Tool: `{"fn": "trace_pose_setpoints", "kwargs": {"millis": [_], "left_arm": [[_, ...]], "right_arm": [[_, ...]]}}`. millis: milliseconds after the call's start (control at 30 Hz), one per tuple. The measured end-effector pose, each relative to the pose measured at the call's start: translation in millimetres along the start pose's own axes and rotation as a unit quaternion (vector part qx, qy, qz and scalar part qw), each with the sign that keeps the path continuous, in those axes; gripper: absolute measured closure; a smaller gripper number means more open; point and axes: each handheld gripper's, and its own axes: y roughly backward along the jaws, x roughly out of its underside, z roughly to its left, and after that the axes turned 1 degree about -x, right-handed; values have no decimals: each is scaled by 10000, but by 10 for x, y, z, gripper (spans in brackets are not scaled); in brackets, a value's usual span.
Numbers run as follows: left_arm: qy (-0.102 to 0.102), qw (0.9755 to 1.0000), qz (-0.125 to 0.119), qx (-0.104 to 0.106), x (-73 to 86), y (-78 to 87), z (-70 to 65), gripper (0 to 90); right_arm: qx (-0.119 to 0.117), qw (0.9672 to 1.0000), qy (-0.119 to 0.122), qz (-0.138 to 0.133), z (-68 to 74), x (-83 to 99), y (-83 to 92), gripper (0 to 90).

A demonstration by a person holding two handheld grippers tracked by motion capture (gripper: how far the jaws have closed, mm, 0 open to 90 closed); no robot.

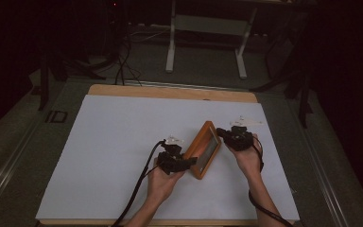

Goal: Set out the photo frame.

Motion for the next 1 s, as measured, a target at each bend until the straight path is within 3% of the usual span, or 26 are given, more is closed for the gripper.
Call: {"fn": "trace_pose_setpoints", "kwargs": {"millis": [167,333,567,667,733,1000], "left_arm": [[-145,9999,-36,32,-21,-28,-75,680],[-356,9993,-45,56,-38,-33,-114,687],[-628,9980,19,105,-77,-21,-110,689],[-922,9956,133,125,-123,11,-102,689],[-1011,9946,147,152,-172,59,-83,689],[-1231,9919,57,316,-326,234,-7,689]], "right_arm": [[-54,9995,-11,-316,14,-27,202,899],[-109,9987,156,-474,84,-92,327,899],[-262,9977,450,-434,179,-151,352,894],[-288,9973,504,-444,183,-147,357,884],[-320,9972,516,-431,174,-143,359,870],[-564,9953,632,-465,181,-153,379,775]]}}
